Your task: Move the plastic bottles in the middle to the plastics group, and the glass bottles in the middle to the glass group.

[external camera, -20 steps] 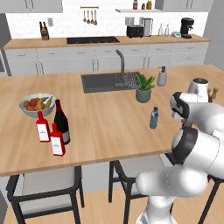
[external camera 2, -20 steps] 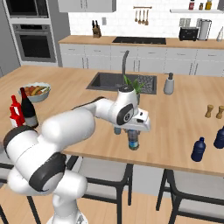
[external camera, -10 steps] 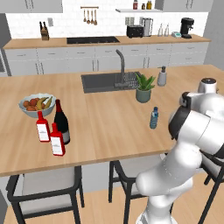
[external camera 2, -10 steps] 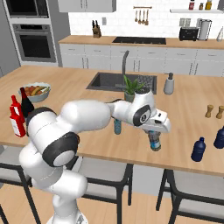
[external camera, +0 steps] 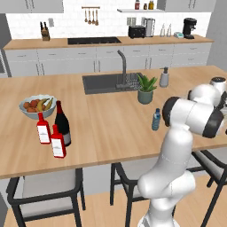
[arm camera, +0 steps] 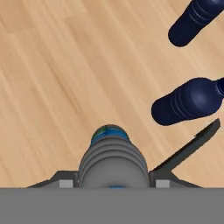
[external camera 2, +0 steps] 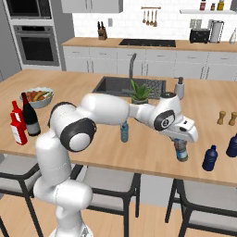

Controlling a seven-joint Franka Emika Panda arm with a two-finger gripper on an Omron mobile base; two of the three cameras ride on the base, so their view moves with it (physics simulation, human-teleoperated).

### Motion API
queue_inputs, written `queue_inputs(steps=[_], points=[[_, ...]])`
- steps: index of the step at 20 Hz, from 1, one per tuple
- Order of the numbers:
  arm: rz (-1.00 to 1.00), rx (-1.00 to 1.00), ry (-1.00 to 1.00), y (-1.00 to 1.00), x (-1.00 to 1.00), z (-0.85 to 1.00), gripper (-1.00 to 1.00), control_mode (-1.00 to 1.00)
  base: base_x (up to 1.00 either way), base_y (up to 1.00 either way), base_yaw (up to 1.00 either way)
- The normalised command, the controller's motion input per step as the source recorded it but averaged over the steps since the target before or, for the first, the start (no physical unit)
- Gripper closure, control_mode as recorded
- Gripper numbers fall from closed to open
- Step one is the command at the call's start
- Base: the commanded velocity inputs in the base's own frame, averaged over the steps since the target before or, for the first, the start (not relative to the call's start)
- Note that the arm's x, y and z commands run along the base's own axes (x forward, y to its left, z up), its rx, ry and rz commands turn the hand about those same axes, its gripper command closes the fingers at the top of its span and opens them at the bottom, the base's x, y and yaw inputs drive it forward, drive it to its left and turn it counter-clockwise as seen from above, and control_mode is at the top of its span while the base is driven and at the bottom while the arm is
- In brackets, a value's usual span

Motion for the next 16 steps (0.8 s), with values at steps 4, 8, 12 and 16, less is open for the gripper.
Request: queue_inputs(steps=[4,8,12,16], points=[[-0.15,0.00,0.00,-0.45,0.25,-0.05,1.00,-1.00,0.00,0.00,0.00],[-0.11,0.03,0.00,-0.36,0.26,-0.16,1.00,-1.00,0.00,0.00,0.00],[-0.04,0.15,-0.01,-0.19,0.24,-0.25,1.00,-1.00,0.00,0.00,0.00],[-0.01,0.24,-0.02,-0.16,0.26,-0.27,1.00,-1.00,0.00,0.00,0.00]])
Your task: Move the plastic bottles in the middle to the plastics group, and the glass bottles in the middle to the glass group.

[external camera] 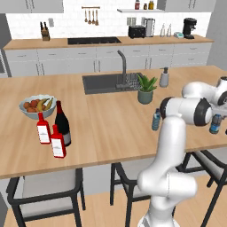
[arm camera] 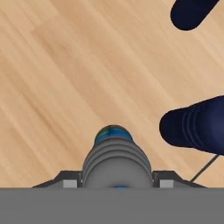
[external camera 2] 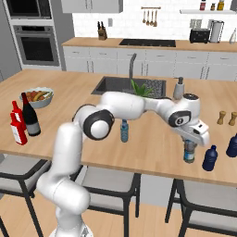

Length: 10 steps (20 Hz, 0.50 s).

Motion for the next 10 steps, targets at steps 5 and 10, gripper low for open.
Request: queue_inputs(steps=[5,10], points=[[-0.01,0.08,-0.01,-0.22,0.30,-0.28,1.00,-1.00,0.00,0.00,0.00],[0.00,0.00,-0.08,0.05,-0.02,-0.40,1.00,-1.00,0.00,0.00,0.00]])
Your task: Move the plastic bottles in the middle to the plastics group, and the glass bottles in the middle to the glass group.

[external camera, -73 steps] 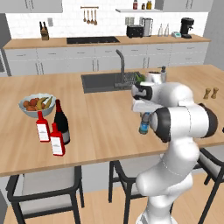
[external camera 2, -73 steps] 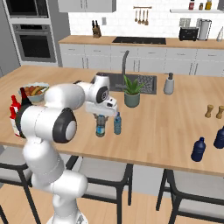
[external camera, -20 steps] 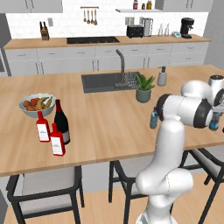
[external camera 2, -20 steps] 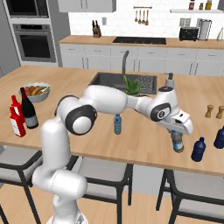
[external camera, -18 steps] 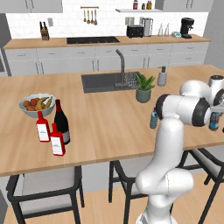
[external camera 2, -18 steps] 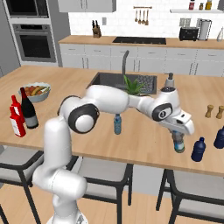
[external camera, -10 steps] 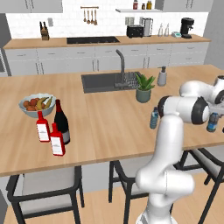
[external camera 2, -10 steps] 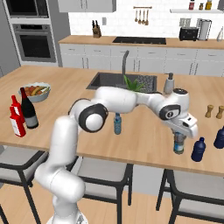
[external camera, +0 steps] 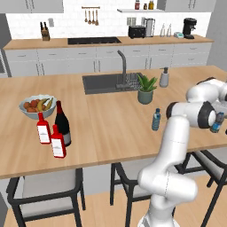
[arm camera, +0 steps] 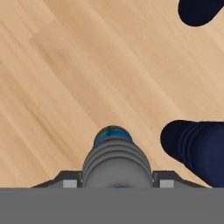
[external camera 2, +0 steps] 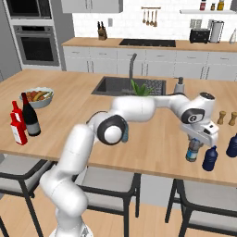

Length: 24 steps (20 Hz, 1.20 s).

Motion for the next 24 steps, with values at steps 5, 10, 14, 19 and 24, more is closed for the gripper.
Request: queue_inputs(steps=[5,10,14,19,24], points=[[-0.01,-0.03,-0.06,0.34,-0.15,-0.44,-1.00,-1.00,0.00,0.00,0.00],[-0.01,-0.09,-0.08,0.29,0.00,-0.21,-1.00,-1.00,0.00,0.00,0.00],[0.00,-0.20,-0.11,0.21,0.00,-0.12,-1.00,-1.00,0.00,0.00,0.00],[0.00,-0.22,-0.15,0.12,-0.12,0.29,-1.00,-1.00,0.00,0.00,0.00],[0.00,-0.20,-0.10,0.18,-0.35,0.40,-1.00,-1.00,0.00,0.00,0.00]])
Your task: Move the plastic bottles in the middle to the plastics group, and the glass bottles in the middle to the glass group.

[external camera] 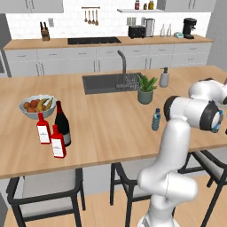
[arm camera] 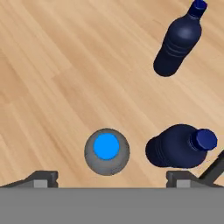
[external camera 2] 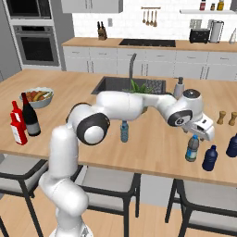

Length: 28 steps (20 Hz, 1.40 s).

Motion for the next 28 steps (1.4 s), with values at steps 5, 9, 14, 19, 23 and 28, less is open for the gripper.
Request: queue_inputs(steps=[5,9,14,19,23,28], points=[[0.00,-0.13,-0.09,0.50,-0.35,0.34,-1.00,-1.00,0.00,0.00,0.00],[0.00,-0.14,-0.10,0.54,-0.40,0.37,-1.00,-1.00,0.00,0.00,0.00],[0.00,-0.11,-0.11,0.68,-0.47,0.29,-1.00,-1.00,0.00,0.00,0.00],[0.00,0.00,-0.02,0.76,-0.27,0.23,-1.00,-1.00,0.00,0.00,0.00],[0.00,0.00,0.00,0.75,0.00,0.26,-1.00,-1.00,0.00,0.00,0.00],[0.00,0.01,-0.01,0.76,0.00,0.27,-1.00,-1.00,0.00,0.00,0.00]])
